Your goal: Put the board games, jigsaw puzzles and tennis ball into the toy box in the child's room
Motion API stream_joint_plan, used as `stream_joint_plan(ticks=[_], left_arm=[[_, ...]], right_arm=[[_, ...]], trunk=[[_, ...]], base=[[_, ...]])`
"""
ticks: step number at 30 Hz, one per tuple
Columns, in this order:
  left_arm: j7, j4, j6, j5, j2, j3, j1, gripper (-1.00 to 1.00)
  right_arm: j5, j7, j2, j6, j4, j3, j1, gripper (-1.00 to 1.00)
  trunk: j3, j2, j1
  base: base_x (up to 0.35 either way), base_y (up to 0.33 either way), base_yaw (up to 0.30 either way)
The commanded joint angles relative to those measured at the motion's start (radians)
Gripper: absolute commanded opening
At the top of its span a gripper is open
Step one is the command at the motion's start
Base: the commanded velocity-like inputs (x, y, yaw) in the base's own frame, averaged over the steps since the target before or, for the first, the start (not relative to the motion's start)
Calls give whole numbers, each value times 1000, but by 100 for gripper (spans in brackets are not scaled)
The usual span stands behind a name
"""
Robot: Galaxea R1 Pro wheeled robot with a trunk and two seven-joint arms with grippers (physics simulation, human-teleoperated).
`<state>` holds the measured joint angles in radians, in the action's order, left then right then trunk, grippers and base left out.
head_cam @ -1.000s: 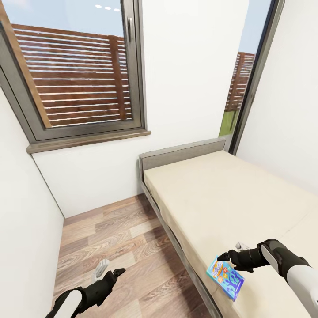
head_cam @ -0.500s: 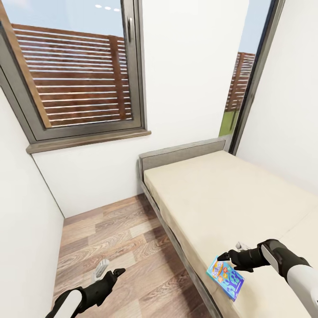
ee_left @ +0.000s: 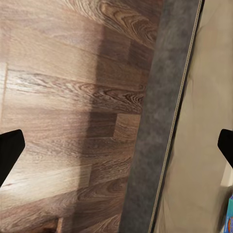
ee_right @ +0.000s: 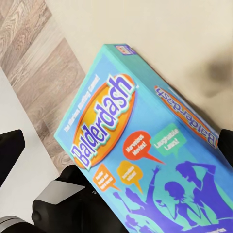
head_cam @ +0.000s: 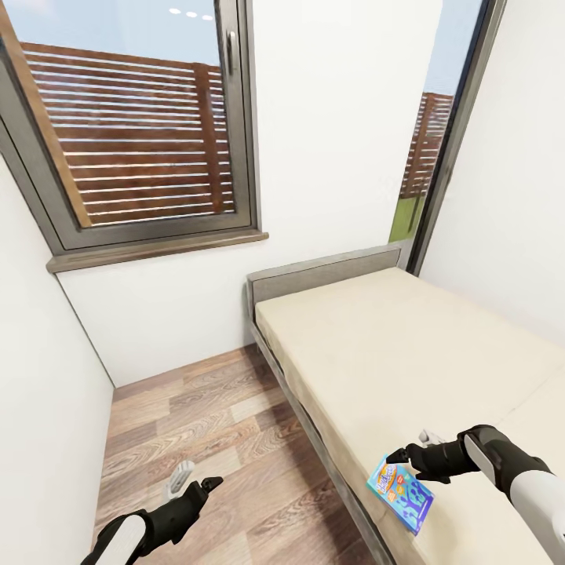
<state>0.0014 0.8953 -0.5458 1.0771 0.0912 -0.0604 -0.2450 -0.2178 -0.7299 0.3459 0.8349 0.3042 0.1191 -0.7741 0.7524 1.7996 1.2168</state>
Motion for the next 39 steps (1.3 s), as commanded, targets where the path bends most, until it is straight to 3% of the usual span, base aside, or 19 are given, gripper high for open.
stream_joint_plan(ticks=[1, 39], left_arm=[[0, 0, -2, 3, 1, -2, 0, 100], [0, 0, -2, 3, 1, -3, 0, 100]], right_arm=[[-9, 1, 1, 5, 1, 8, -1, 100], [-9, -3, 2, 4, 3, 3, -1, 100]], trunk=[[1, 0, 0], [1, 0, 0]], base=[[0, 0, 0], [0, 0, 49]])
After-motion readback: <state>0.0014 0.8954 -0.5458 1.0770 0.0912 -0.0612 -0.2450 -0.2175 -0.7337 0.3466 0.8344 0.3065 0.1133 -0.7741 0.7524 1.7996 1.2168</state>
